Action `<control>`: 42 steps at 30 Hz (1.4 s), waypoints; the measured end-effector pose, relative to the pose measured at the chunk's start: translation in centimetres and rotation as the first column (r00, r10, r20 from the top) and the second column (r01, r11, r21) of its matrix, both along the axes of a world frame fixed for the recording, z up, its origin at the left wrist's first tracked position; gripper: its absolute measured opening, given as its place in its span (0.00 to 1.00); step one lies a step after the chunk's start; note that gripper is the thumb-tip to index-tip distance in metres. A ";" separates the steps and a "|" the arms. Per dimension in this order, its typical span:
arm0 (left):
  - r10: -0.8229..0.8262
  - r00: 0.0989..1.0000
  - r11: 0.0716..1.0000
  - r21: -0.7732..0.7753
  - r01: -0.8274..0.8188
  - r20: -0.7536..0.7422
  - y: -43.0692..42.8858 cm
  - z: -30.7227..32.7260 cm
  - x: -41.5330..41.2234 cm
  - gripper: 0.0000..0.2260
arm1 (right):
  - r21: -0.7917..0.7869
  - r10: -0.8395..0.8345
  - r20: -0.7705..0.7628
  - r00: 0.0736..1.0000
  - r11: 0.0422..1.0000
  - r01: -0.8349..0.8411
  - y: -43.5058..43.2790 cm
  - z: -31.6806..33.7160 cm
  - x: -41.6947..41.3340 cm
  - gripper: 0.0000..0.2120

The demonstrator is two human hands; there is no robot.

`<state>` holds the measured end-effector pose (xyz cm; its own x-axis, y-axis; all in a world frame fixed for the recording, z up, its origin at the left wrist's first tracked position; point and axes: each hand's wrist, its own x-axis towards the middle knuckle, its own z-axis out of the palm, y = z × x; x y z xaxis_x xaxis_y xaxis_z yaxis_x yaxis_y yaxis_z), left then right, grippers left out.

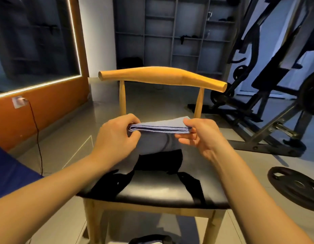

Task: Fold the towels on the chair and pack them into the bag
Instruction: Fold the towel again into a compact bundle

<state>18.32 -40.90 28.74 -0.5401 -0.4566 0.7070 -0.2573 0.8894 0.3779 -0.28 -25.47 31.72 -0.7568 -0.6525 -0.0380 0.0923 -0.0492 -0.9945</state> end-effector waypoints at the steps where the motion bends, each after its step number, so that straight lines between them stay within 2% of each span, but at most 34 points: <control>1: -0.057 0.998 0.998 0.034 0.059 -0.038 -0.6 1.5 -0.2 0.08 | -0.030 -0.031 -0.040 0.999 0.999 0.030 -0.4 1.3 0.0 0.09; 3: -0.158 0.980 0.976 0.129 0.174 -0.124 -1.9 4.7 -1.3 0.08 | -0.112 -0.094 -0.054 0.994 0.990 0.088 -1.4 4.1 -0.7 0.12; 5: -0.183 0.969 0.944 0.245 0.220 -0.163 -3.5 7.4 -2.8 0.08 | -0.167 -0.114 -0.023 0.993 0.980 0.109 -2.9 6.5 -2.0 0.13; 7: -0.177 0.975 0.908 0.359 0.215 -0.134 -5.3 9.2 -4.7 0.07 | -0.116 -0.075 0.026 0.997 0.990 0.078 -4.1 8.3 -3.0 0.08; 10: -0.152 0.986 0.853 0.497 0.163 -0.062 -7.7 10.8 -7.2 0.06 | -0.051 -0.005 0.100 0.995 0.999 0.010 -5.5 9.5 -4.5 0.08; 13: -0.123 0.981 0.884 0.433 0.177 -0.150 -8.5 12.2 -8.4 0.07 | -0.128 0.011 0.063 0.998 0.992 -0.003 -6.1 10.3 -5.4 0.07; 15: -0.153 0.956 0.911 0.339 0.234 -0.249 -7.8 12.6 -7.9 0.08 | -0.191 0.016 0.031 0.999 0.982 -0.010 -5.7 10.5 -5.4 0.08; 17: -0.190 0.943 0.920 0.285 0.268 -0.272 -6.6 11.5 -6.6 0.09 | -0.196 0.020 0.022 1.000 0.981 -0.015 -4.4 9.8 -4.8 0.08; 19: -0.239 0.950 0.929 0.238 0.284 -0.201 -5.6 8.7 -4.8 0.10 | -0.137 0.020 0.026 0.999 0.990 -0.016 -2.9 7.1 -3.8 0.07; 21: -0.295 0.953 0.931 0.206 0.302 -0.064 -4.8 4.1 -2.8 0.12 | -0.033 0.033 0.062 0.998 0.999 -0.031 -1.4 2.6 -3.1 0.06; 24: -0.337 0.911 0.928 0.245 0.279 0.238 -3.8 -3.0 -0.5 0.13 | 0.237 0.075 0.117 0.990 0.966 -0.102 0.7 -4.6 -1.7 0.06; 26: -0.341 0.838 0.928 0.297 0.226 0.427 -3.1 -6.3 0.6 0.13 | 0.371 0.120 0.125 0.985 0.915 -0.159 2.3 -8.0 -1.0 0.07; 29: -0.365 0.795 0.927 0.267 0.263 0.484 -2.5 -8.8 1.4 0.06 | 0.393 0.181 0.110 0.977 0.895 -0.210 4.0 -10.1 0.0 0.09; 32: -0.337 0.810 0.941 0.192 0.278 0.480 -2.2 -9.5 1.7 0.04 | 0.439 0.255 0.039 0.966 0.864 -0.246 4.7 -10.0 0.5 0.12; 34: -0.317 0.839 0.948 0.188 0.259 0.442 -2.2 -9.8 1.7 0.06 | 0.528 0.329 -0.125 0.936 0.821 -0.218 4.9 -9.9 0.8 0.13; 35: -0.316 0.853 0.947 0.197 0.255 0.416 -2.2 -9.9 1.7 0.06 | 0.590 0.376 -0.291 0.880 0.794 -0.144 4.9 -10.0 0.8 0.13; 36: -0.322 0.861 0.943 0.213 0.255 0.395 -2.1 -10.1 1.7 0.06 | 0.641 0.426 -0.479 0.768 0.767 -0.026 4.9 -10.1 0.8 0.14; 38: -0.330 0.865 0.935 0.259 0.243 0.377 -2.0 -10.2 1.8 0.05 | 0.630 0.516 -0.749 0.415 0.749 0.206 4.8 -10.4 1.2 0.17; 39: -0.328 0.866 0.932 0.279 0.232 0.376 -2.0 -10.2 1.8 0.05 | 0.602 0.547 -0.797 0.257 0.758 0.251 4.7 -10.5 1.4 0.21; 40: -0.330 0.868 0.928 0.296 0.226 0.371 -1.9 -10.2 1.8 0.05 | 0.595 0.576 -0.803 0.150 0.764 0.252 4.5 -10.8 1.6 0.24; 42: -0.341 0.869 0.914 0.343 0.217 0.358 -1.9 -10.1 1.9 0.04 | 0.606 0.615 -0.788 0.039 0.763 0.225 4.0 -11.4 1.7 0.27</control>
<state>20.17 -42.76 18.64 -0.8826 -0.3890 0.2641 -0.1981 0.8171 0.5414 1.45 -21.45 20.32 -0.2130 -0.9554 0.2047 -0.9758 0.2187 0.0055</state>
